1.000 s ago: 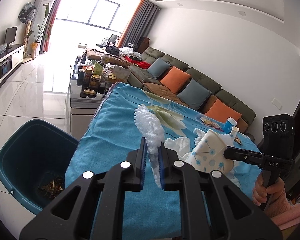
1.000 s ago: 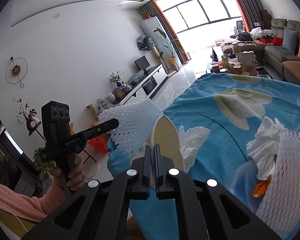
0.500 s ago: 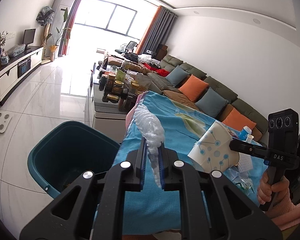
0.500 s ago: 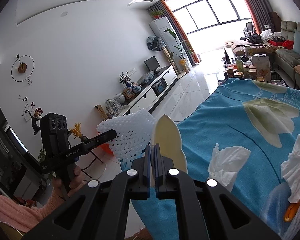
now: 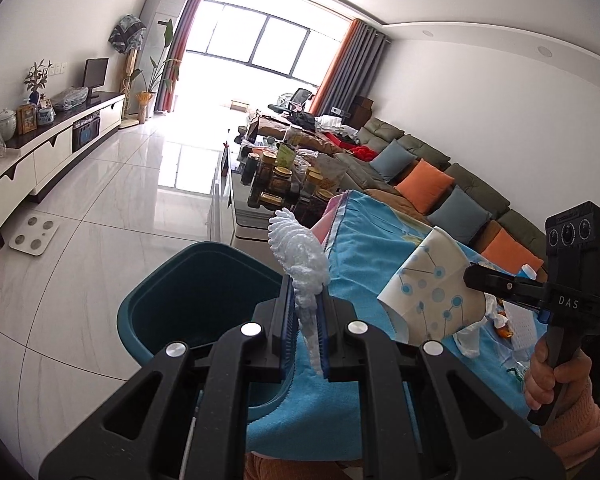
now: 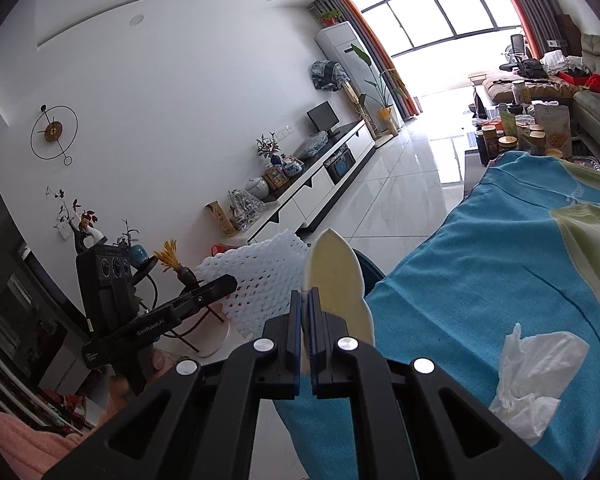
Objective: Collect trash
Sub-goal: 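Move both tools over the teal bin and open them to drop the items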
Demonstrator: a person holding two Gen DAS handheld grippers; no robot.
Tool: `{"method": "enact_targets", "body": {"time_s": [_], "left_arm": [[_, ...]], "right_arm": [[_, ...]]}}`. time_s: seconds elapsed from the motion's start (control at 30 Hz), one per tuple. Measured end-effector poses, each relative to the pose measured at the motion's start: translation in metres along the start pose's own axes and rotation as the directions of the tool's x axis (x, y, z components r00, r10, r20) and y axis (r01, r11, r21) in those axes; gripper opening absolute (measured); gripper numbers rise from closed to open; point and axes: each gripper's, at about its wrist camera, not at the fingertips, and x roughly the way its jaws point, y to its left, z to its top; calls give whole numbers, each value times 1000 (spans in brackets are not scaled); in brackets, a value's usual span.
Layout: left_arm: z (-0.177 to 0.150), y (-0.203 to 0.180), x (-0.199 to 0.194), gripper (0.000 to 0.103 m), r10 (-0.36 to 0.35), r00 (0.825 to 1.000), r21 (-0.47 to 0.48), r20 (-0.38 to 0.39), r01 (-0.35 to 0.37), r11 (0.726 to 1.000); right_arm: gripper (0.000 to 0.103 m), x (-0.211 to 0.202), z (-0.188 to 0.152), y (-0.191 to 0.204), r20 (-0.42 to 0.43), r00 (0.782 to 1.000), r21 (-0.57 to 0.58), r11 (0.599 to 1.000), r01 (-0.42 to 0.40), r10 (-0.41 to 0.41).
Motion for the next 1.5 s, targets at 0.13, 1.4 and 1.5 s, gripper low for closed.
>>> {"method": "enact_targets", "body": {"time_s": [0.13, 1.4, 1.5], "left_arm": [[-2, 10, -2, 11, 17, 1000, -12, -3, -17, 1000], [-12, 42, 86, 11, 183, 972, -46, -148, -192, 980], [-11, 44, 95, 11, 195, 968, -48, -161, -205, 978]], "right_arm": [[3, 17, 6, 4, -16, 1000, -6, 1000, -1, 1], [3, 143, 24, 14, -182, 978, -23, 994, 104, -106], [3, 150, 24, 14, -192, 975, -25, 993, 111, -114]]}}
